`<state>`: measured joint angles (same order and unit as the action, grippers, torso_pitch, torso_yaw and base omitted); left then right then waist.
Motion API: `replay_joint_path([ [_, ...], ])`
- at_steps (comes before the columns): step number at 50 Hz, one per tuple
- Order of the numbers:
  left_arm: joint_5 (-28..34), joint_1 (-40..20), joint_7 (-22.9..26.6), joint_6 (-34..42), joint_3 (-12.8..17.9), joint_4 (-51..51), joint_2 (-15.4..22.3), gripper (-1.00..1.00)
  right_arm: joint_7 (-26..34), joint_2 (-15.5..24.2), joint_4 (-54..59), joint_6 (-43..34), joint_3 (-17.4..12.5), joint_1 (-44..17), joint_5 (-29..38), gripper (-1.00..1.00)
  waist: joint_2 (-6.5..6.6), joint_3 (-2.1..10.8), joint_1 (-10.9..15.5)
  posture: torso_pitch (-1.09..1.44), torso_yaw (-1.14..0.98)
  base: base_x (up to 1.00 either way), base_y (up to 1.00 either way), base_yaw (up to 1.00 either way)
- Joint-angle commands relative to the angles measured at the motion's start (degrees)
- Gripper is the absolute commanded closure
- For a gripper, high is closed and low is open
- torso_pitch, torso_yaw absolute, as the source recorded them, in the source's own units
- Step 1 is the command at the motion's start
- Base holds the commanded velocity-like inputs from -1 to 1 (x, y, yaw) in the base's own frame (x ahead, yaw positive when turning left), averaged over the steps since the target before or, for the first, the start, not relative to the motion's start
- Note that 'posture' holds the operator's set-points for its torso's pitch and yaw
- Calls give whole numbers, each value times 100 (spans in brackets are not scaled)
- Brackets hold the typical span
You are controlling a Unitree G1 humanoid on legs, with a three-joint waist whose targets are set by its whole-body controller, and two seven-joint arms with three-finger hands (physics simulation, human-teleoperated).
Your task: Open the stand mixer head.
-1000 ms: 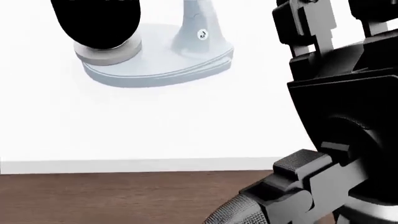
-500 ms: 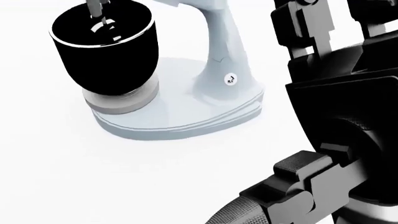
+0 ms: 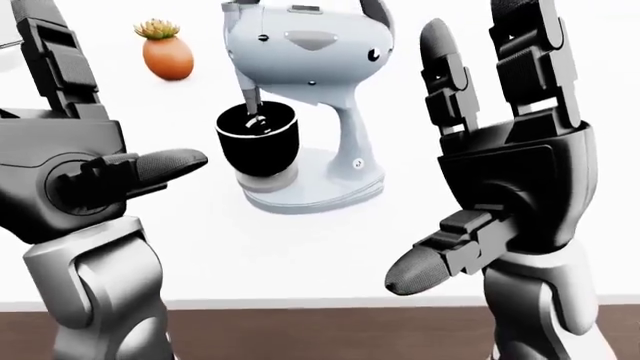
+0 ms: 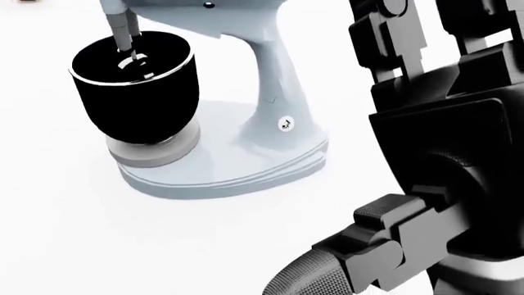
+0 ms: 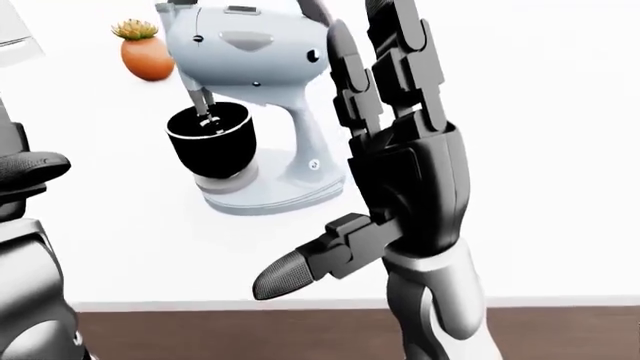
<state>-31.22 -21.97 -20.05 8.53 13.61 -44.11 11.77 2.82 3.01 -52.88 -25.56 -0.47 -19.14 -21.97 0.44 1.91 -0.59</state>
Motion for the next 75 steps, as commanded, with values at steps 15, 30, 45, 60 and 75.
replay_joint_path([
  [15, 37, -85, 48, -207, 6, -94, 21, -99, -483, 37, -276, -710, -257, -229, -766, -100, -14, 373, 63, -16, 0, 0, 0, 0],
  [30, 55, -43, 50, -227, 10, -108, 0, -99, -1787, 642, 13, -1484, -634, -556, -2351, -100, -79, 395, 114, -16, 0, 0, 0, 0],
  [45, 72, -20, 67, -241, 18, -84, -1, -99, -1351, 669, -198, -2125, -726, -266, -2132, -100, -95, 452, 138, -16, 0, 0, 0, 0],
  [60, 60, -80, 78, -248, 22, -22, 26, -99, -1718, 697, -134, -2655, -1043, -238, -3239, -100, -100, 498, 129, -16, 0, 0, 0, 0],
  [75, 71, -32, 86, -277, 59, -14, 36, -99, -2672, 1226, 430, -2333, -1082, -341, -4373, -100, -144, 453, 131, -16, 0, 0, 0, 0],
])
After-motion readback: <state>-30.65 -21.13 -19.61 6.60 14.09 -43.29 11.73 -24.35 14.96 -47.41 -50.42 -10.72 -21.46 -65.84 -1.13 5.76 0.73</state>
